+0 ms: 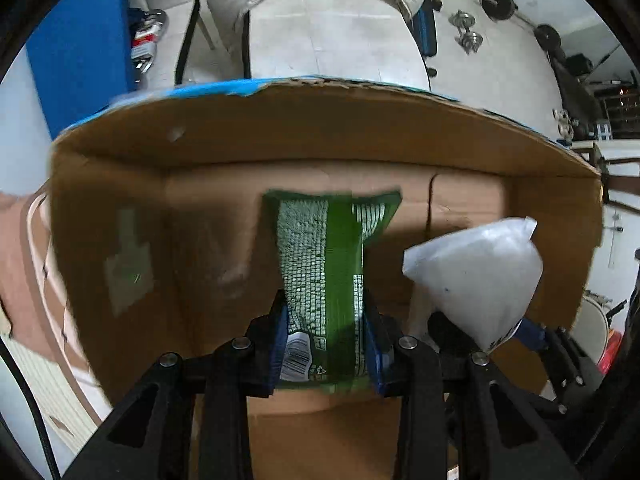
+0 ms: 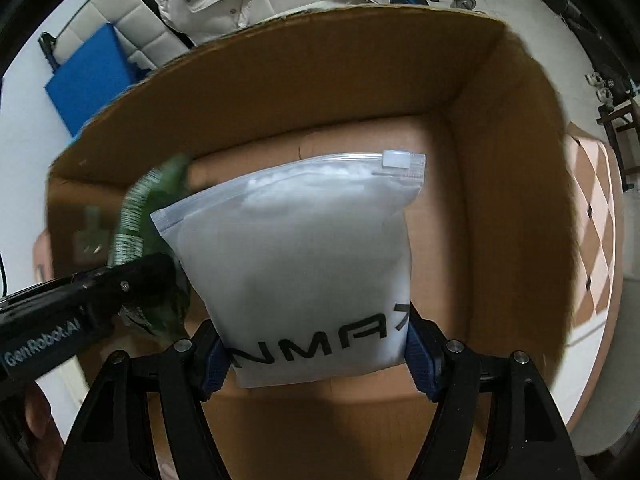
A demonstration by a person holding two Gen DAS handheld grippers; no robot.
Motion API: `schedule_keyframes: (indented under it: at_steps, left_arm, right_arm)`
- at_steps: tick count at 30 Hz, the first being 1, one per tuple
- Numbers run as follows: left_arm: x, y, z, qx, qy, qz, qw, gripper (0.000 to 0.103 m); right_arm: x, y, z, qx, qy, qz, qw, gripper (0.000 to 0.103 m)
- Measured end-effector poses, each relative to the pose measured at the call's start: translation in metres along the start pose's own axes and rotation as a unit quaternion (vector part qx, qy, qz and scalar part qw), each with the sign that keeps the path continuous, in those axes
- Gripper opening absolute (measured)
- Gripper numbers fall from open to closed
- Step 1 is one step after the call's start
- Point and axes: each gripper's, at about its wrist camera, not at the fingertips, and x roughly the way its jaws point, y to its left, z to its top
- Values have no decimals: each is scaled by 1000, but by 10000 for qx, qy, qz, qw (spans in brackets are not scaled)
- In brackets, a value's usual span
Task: Organize soft objects
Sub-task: 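Carry both bags into the cardboard box and open both grippers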
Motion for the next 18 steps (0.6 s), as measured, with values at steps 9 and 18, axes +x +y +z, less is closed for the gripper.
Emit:
schedule_keyframes:
  at_steps: [9, 18]
  left_arm:
    - [13, -4, 12, 143, 136, 105, 9998, 32]
    - [-33, 2, -15, 207, -527, 479, 9972, 94]
  right_arm:
    - [27, 13, 14, -166, 162, -171, 9996, 78]
    - [-9, 12, -5, -382, -114, -254, 9989, 103]
